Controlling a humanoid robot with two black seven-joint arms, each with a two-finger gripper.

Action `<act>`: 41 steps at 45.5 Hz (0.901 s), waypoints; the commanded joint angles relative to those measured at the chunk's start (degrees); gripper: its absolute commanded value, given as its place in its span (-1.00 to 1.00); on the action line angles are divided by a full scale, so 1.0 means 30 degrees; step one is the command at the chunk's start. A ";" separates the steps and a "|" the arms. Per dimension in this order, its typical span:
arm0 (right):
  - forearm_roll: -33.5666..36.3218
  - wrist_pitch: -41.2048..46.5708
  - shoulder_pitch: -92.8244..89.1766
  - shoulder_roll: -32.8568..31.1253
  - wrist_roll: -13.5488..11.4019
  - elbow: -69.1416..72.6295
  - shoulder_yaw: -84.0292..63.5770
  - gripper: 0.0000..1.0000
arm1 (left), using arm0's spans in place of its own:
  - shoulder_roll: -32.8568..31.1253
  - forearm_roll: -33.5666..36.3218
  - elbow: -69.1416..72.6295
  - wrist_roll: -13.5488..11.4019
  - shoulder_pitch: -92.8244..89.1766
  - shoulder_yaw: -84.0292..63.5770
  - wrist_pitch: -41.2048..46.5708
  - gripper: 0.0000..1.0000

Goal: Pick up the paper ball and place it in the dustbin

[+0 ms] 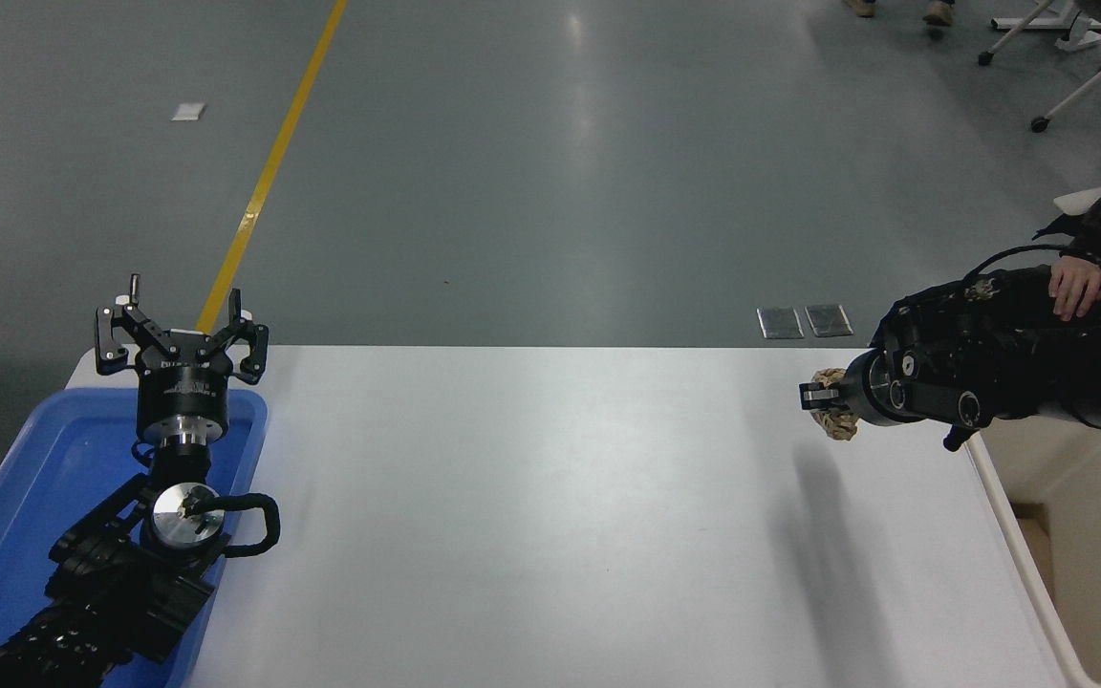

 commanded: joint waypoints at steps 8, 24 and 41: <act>0.0197 0.2593 0.8632 -0.2764 0.0032 0.6734 -0.1930 -1.00 | 0.0029 0.0000 0.0003 -0.0003 0.0027 0.0000 -0.0005 0.98; 0.0226 0.6988 1.3967 -0.3820 0.0061 0.8318 -0.1988 -1.00 | 0.0029 0.0000 0.0003 -0.0003 0.0027 0.0000 -0.0005 0.98; 0.0197 0.8162 1.5228 -0.4288 0.0032 0.8231 -0.3599 -1.00 | 0.0029 0.0000 0.0003 -0.0003 0.0027 0.0000 -0.0005 0.98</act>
